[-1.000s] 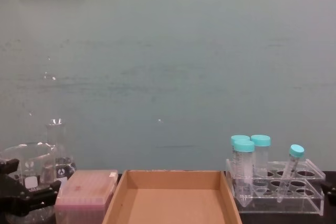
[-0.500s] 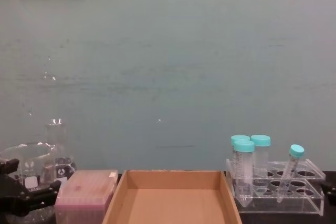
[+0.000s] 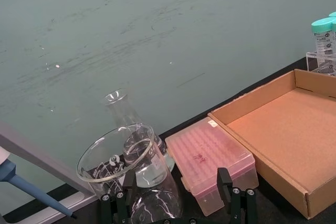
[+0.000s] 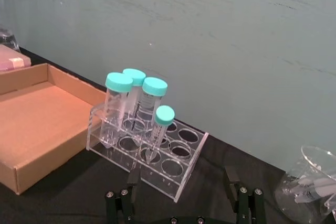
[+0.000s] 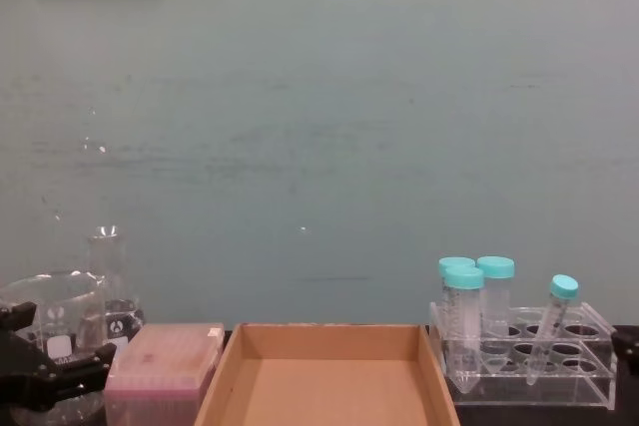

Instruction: Use the right hand to move the test tube from the test tube rack into the box.

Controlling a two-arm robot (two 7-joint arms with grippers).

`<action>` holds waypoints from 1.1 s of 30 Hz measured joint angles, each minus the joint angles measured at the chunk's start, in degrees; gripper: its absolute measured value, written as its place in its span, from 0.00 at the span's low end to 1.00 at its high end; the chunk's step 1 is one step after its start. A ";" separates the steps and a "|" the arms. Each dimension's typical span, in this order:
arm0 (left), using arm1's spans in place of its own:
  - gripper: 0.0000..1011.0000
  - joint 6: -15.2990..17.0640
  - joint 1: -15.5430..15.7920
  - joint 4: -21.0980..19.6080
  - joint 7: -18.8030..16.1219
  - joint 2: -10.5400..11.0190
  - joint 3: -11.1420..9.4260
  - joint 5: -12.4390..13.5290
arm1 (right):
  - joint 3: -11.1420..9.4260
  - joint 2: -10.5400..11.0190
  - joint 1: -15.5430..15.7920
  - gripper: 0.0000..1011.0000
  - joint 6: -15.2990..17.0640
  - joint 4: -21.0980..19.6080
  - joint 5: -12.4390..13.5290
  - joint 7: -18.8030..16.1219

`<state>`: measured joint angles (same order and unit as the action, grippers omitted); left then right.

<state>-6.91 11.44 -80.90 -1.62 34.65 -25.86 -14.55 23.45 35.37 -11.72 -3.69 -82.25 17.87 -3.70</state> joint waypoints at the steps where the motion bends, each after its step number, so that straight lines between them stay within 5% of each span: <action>1: 0.99 0.00 -0.01 0.00 0.00 0.00 0.00 0.00 | -0.18 0.01 -0.09 0.99 0.32 -0.09 0.17 -0.35; 14: 0.99 0.00 0.00 0.00 0.00 0.00 0.00 0.00 | -2.33 -0.21 -2.68 0.99 6.17 -1.79 1.50 -4.34; 33: 0.99 0.00 0.00 0.00 0.00 0.00 0.00 0.00 | -2.46 -3.20 -7.52 0.99 11.38 0.44 -0.96 -7.87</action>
<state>-6.91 11.43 -80.90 -1.62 34.65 -25.86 -14.55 20.99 32.17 -19.24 7.70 -81.81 16.91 -11.57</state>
